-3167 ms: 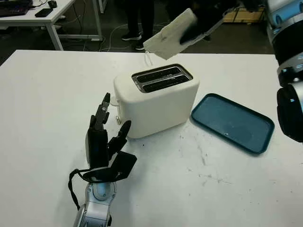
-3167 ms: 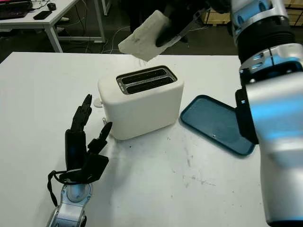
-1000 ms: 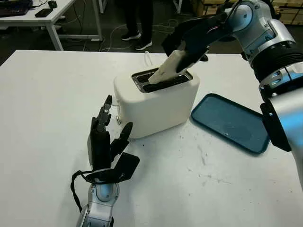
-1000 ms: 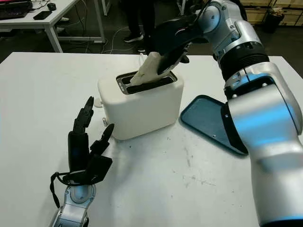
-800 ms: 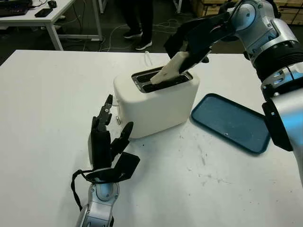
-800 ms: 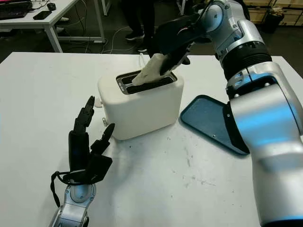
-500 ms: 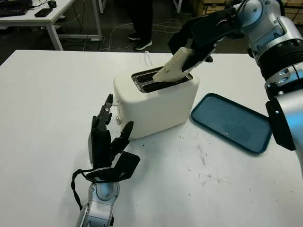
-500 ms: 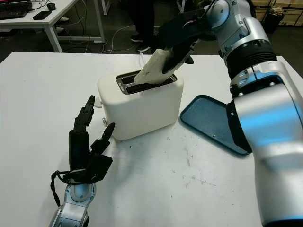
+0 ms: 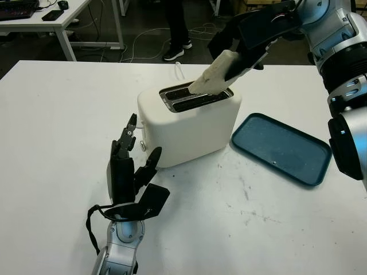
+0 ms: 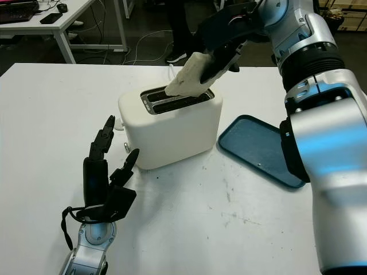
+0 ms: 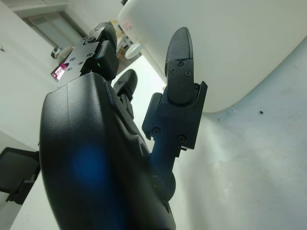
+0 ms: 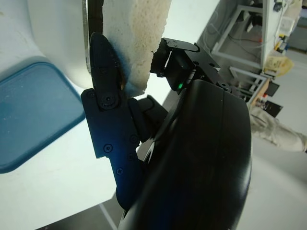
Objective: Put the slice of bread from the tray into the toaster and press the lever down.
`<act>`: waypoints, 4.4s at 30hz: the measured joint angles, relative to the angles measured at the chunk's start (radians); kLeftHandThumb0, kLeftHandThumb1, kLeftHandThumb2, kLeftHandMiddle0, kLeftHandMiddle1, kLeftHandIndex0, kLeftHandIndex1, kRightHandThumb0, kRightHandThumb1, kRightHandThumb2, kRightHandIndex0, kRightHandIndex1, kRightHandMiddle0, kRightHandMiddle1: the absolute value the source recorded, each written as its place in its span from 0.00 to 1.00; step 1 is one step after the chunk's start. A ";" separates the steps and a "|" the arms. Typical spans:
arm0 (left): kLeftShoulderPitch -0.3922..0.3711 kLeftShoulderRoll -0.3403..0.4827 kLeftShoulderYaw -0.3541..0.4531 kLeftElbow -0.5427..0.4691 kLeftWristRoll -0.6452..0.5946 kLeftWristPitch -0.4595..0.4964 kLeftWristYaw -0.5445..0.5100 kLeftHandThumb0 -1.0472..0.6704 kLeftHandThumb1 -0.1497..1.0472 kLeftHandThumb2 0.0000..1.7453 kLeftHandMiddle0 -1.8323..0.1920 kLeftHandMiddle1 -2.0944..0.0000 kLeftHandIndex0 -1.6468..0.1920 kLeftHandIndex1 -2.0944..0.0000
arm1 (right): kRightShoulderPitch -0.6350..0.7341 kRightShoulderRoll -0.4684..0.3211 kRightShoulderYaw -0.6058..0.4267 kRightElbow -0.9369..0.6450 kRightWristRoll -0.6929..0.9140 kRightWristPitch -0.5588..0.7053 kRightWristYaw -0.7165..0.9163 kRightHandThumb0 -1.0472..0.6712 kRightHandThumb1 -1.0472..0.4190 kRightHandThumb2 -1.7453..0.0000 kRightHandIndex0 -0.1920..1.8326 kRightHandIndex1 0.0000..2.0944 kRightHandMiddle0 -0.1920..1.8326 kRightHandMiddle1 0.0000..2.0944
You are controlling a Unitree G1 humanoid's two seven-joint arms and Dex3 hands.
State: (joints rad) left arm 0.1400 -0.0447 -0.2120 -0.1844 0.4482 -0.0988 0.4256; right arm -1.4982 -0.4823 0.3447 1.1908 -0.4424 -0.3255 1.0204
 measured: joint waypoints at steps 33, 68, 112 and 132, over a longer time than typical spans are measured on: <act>-0.001 0.000 -0.015 0.012 -0.002 0.000 0.019 0.35 0.89 0.16 0.90 0.68 0.76 1.00 | 0.047 0.051 0.082 0.011 -0.046 -0.001 -0.077 0.34 0.09 0.82 0.64 0.83 0.55 0.83; -0.009 0.000 -0.068 0.062 0.005 -0.023 0.104 0.37 0.89 0.14 0.90 0.67 0.75 0.99 | 0.094 0.071 0.107 -0.230 -0.095 0.043 -0.227 0.31 0.11 1.00 0.40 0.51 0.50 0.29; -0.079 0.514 0.381 -0.196 0.113 -0.183 -0.199 0.55 0.70 0.00 0.37 0.81 0.32 0.94 | 1.307 0.111 -0.392 -0.507 0.386 -0.629 -0.966 0.54 0.09 0.99 0.55 0.08 0.56 0.00; -0.378 0.662 0.250 0.141 0.254 -0.370 -0.237 0.45 0.65 0.00 0.38 0.47 0.17 0.99 | 1.317 0.155 -0.449 -0.577 0.386 -0.587 -0.975 0.54 0.09 1.00 0.56 0.06 0.55 0.00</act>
State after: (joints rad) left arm -0.2380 0.6174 0.0384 -0.0430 0.7018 -0.4690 0.1887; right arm -0.1810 -0.3272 -0.1038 0.6133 -0.0560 -0.9122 0.0452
